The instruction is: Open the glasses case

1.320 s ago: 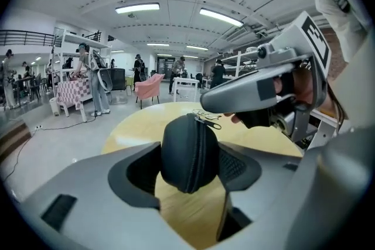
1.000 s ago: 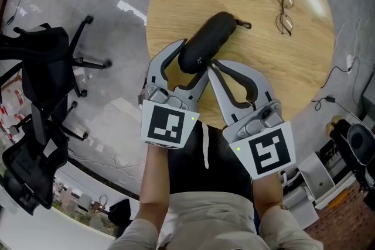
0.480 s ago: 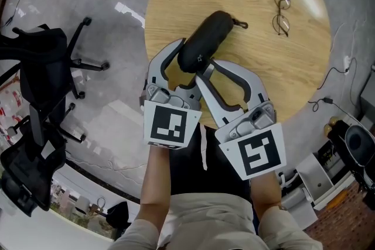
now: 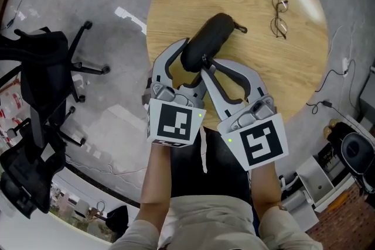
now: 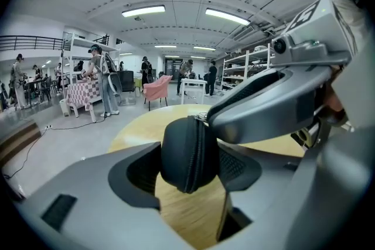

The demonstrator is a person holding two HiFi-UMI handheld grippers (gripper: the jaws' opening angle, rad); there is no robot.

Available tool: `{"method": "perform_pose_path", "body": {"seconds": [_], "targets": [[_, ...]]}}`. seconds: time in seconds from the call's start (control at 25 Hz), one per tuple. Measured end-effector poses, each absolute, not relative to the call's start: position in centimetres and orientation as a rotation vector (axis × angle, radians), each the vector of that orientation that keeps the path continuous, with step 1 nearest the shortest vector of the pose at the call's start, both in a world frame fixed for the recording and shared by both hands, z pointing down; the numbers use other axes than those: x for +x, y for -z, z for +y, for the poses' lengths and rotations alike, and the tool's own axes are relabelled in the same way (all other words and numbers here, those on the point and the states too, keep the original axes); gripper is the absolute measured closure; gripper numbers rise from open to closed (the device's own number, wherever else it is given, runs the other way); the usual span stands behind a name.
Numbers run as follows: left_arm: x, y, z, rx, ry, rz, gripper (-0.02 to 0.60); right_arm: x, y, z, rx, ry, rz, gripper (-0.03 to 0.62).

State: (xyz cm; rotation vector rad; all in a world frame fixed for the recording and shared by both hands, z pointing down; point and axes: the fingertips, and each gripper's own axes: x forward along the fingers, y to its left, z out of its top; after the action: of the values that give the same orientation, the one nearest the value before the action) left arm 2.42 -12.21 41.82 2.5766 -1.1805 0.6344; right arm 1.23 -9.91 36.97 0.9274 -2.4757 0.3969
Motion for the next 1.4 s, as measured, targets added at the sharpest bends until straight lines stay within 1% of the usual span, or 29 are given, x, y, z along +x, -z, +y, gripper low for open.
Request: {"method": "perform_pose_path", "body": {"seconds": [0.04,0.12,0.8,1.4], "targets": [[2.4,-41.8,-12.2,2.577,-0.632,-1.181,0.291,1.3,-36.9,-9.9,0.931,-0.403,-2.478,0.544],[2.4,-41.9,-12.1,2.577,-0.629,-1.181,0.291,1.4,-37.0,-9.9,0.930,-0.410,-2.478,0.549],[2.3,-41.6,-11.7,2.606,-0.569,-1.134,0.295,1.9,-37.0,-10.7,0.936,-0.420,-2.463,0.556],[2.1,-41.9,-11.3,2.609,-0.597,-1.113,0.295,2.9,-37.9,-11.4,0.944,-0.423,-2.430,0.554]]}}
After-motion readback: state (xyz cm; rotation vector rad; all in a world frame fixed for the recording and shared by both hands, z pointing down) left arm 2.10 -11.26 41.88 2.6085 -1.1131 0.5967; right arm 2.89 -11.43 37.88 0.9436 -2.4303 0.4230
